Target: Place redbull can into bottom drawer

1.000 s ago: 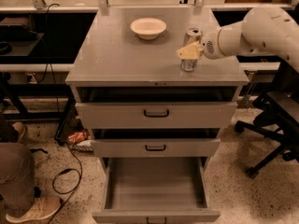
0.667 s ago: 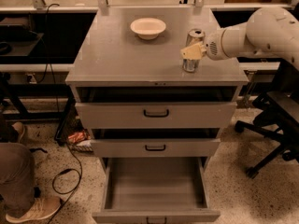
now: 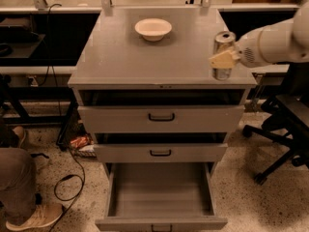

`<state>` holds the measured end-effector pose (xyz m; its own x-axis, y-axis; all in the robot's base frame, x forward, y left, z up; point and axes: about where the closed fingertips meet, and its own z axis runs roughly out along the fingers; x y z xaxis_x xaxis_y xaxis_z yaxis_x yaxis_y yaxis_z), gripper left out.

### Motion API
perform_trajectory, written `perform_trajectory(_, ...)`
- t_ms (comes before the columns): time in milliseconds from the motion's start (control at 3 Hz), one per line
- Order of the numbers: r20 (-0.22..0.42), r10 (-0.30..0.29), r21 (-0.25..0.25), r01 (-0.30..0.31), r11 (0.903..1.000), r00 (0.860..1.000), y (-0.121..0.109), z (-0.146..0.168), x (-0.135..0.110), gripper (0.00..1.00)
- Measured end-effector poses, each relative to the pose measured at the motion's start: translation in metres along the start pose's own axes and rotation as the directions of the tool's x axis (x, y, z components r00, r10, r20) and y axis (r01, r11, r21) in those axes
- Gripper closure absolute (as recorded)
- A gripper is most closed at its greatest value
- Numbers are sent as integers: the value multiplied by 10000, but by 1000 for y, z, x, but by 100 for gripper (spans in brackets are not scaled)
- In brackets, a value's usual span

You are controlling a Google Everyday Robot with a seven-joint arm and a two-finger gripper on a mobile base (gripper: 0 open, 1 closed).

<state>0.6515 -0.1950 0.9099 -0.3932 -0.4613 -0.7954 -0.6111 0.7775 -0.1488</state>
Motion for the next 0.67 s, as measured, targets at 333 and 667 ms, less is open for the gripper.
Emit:
perform_trajectory(333,-1768,-603,-253,567,9981,9824,17,-53,45,100)
perform_trajectory(667,-3169,-1001,-1333,602,9892,9432,37,-60,90,100)
